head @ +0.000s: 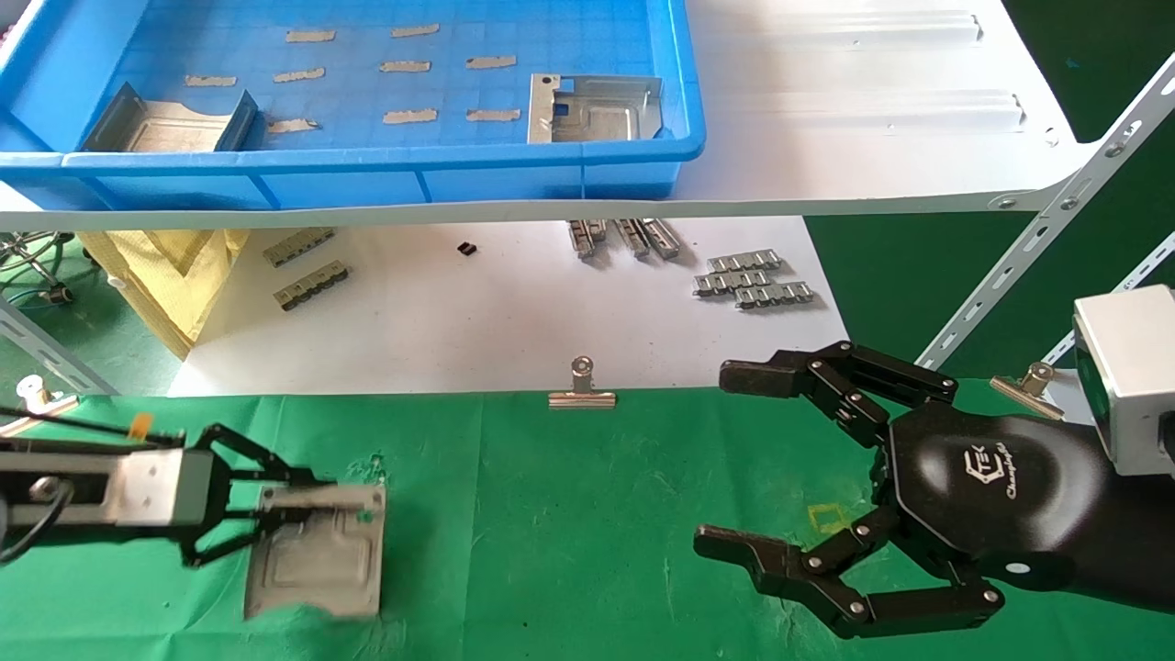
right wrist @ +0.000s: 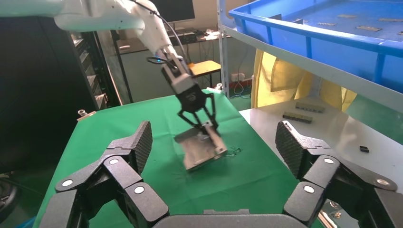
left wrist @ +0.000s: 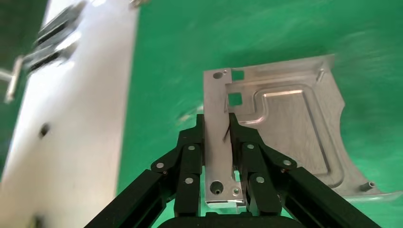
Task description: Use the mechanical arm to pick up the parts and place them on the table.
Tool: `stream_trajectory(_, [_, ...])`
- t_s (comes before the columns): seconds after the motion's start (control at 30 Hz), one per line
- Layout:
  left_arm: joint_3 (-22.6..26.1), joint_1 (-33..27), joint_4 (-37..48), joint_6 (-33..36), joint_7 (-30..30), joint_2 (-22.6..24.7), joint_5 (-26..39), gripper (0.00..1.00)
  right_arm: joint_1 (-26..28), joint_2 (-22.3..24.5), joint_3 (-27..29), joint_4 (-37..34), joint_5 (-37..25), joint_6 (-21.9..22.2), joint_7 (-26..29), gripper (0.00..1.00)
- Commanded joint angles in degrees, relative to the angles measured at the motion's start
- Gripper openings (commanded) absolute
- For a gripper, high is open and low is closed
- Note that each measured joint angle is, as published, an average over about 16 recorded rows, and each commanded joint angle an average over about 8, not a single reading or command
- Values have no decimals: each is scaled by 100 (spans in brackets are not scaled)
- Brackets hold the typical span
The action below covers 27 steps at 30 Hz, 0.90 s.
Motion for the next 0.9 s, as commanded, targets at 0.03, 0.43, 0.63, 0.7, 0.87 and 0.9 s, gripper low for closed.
stream_trajectory(0.03, [-30,37,284,-78,69,113,-50,76,0,0,0,0,0,0,0,100])
stream_trajectory(0.43, [-1,-100,937,306,545,372,-26,100,0,0,0,0,0,0,0,100])
stream_trajectory(0.63, [-245,-100,1242,519,196,347,-505,100,0,0,0,0,0,0,0,100])
stream_trajectory(0.7, [-356,-24,1301,594,-175,303,-774,100,0,0,0,0,0,0,0,100])
stream_trajectory(0.87, [-607,276,1299,646,-1213,141,-1450,100,0,0,0,0,0,0,0,100])
stream_trajectory(0.9, [-646,342,1287,649,-1354,110,-1559,100,0,0,0,0,0,0,0,100])
